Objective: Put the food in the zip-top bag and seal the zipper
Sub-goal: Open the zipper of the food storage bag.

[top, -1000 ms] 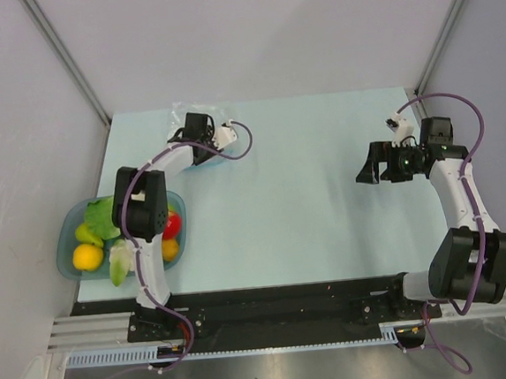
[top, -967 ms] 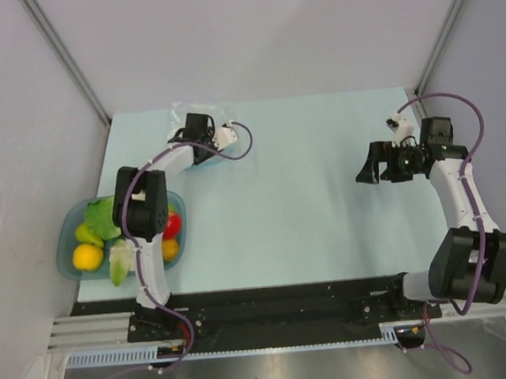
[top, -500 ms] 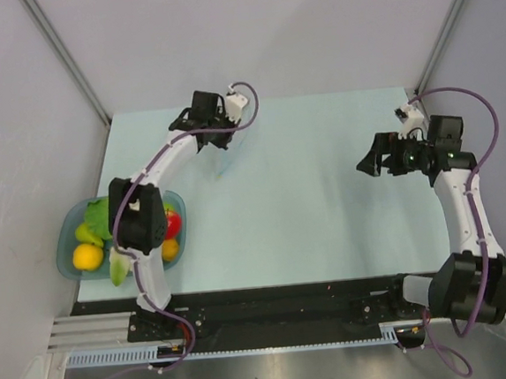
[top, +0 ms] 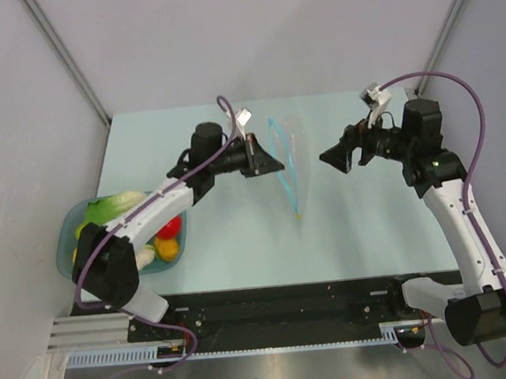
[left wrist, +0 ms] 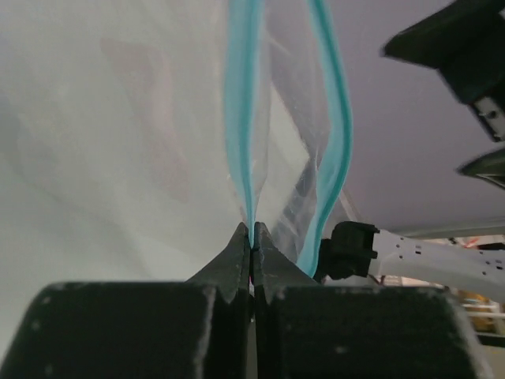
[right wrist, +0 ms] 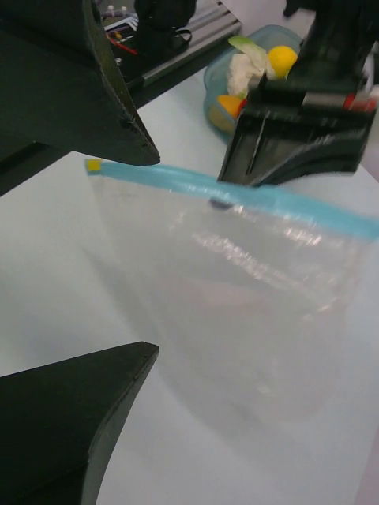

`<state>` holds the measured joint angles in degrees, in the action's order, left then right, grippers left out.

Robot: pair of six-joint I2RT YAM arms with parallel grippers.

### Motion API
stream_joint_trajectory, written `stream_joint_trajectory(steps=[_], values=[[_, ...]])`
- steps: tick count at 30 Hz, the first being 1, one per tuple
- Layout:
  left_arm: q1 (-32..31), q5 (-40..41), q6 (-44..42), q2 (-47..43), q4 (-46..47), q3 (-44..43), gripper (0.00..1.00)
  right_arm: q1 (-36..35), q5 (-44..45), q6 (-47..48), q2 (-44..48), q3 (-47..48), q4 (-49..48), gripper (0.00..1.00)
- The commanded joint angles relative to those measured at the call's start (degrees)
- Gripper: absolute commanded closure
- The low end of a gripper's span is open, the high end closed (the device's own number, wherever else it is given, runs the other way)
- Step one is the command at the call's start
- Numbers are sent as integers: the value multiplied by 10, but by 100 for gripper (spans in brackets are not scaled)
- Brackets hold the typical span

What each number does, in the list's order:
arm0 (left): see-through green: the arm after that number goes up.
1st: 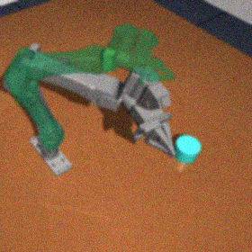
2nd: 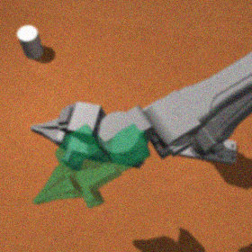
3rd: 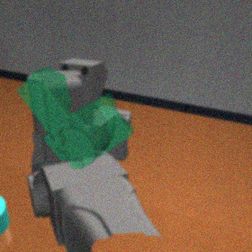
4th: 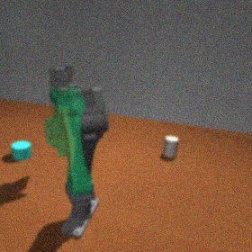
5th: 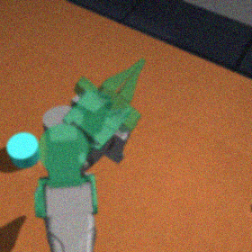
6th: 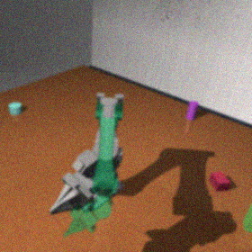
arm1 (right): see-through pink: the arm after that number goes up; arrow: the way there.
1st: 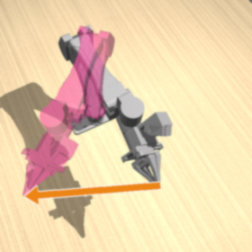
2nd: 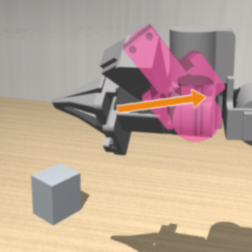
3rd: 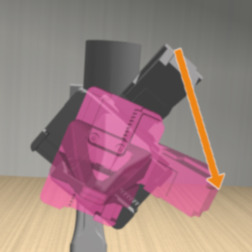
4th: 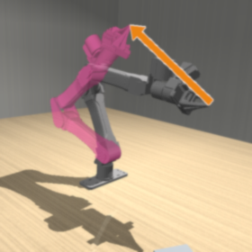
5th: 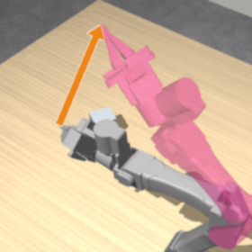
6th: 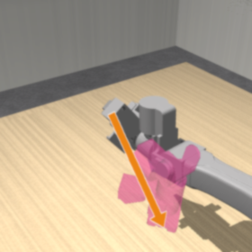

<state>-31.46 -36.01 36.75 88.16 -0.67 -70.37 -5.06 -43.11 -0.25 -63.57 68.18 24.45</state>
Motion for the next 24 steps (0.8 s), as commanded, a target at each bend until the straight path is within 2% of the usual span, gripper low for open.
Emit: stream_joint_trajectory(steps=[1,5,9,11,12,14,18,24], values=[[18,-100,225,33,239,128,100,-48,44,36,13,3,23,2],[35,-118,246,55,277,171,100,-93,72,49,9,-2,56,3],[54,-111,187,48,212,175,100,-172,145,44,-5,-11,52,4],[53,-93,189,37,198,175,99,-241,189,28,-15,-16,37,7],[50,-87,192,33,192,171,100,-261,244,22,-25,-19,30,9],[47,-76,196,21,172,161,100,-302,269,5,-29,-30,0,11],[41,-70,213,-1,167,154,100,-340,346,-8,-43,-29,-17,14],[37,-69,236,-15,172,147,100,-348,331,-52,-86,-5,-41,15]])
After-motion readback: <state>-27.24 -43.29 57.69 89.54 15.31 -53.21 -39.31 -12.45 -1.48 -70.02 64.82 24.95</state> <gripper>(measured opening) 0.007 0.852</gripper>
